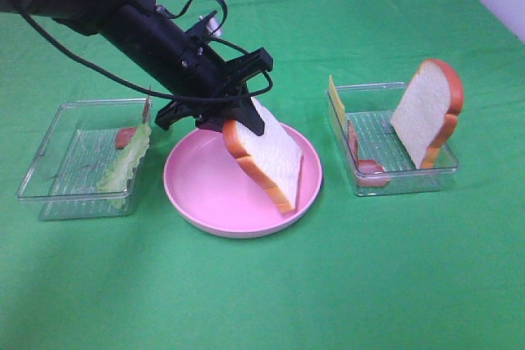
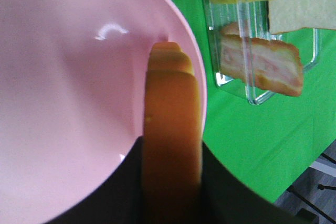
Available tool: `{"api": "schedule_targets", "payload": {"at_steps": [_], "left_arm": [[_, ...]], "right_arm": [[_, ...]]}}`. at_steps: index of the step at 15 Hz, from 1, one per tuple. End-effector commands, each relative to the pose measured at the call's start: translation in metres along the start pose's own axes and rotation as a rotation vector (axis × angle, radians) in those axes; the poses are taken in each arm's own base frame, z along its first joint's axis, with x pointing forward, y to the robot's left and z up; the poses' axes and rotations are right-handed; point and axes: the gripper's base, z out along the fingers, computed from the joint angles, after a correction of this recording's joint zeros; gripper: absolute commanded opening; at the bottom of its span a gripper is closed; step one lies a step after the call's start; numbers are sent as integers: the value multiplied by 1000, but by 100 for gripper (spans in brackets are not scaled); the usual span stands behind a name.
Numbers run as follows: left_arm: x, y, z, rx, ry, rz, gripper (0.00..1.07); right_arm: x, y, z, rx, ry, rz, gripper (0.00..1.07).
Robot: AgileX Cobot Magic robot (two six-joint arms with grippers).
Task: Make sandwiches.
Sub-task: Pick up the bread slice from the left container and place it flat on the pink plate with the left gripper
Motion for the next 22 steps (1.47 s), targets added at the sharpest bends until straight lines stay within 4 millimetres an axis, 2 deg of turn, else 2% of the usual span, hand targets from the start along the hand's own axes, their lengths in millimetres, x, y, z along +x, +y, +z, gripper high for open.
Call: {"api": "schedule_targets", "payload": {"at_steps": [1, 6, 9, 10, 11, 12, 14, 15, 17, 22], "left_arm": [[0, -2, 4, 11, -15, -17, 0], [1, 10, 23, 17, 11, -77, 0], [2, 11, 23, 12, 26, -66, 0], [3, 10, 23, 13, 33, -66, 5], [3, 11, 23, 7, 38, -59, 15], [4, 12, 22, 1, 42, -52, 29], [5, 14, 22, -27, 60, -22, 63], [6, 14, 20, -41, 66, -3, 71], [5, 9, 9, -67, 45, 52, 75], [-2, -11, -28, -130, -36, 152, 75]], "right_arm": [[1, 1, -2, 5, -24, 2, 71], [1, 1, -2, 5, -24, 2, 71], [1, 1, -2, 5, -24, 2, 71], [1, 1, -2, 5, -24, 2, 71], [1, 1, -2, 5, -24, 2, 71], [1, 1, -2, 5, -24, 2, 71], [1, 1, -2, 5, -24, 2, 71], [1, 1, -2, 5, -24, 2, 71], [1, 1, -2, 5, -24, 2, 71], [1, 1, -2, 5, -24, 2, 71]]}}
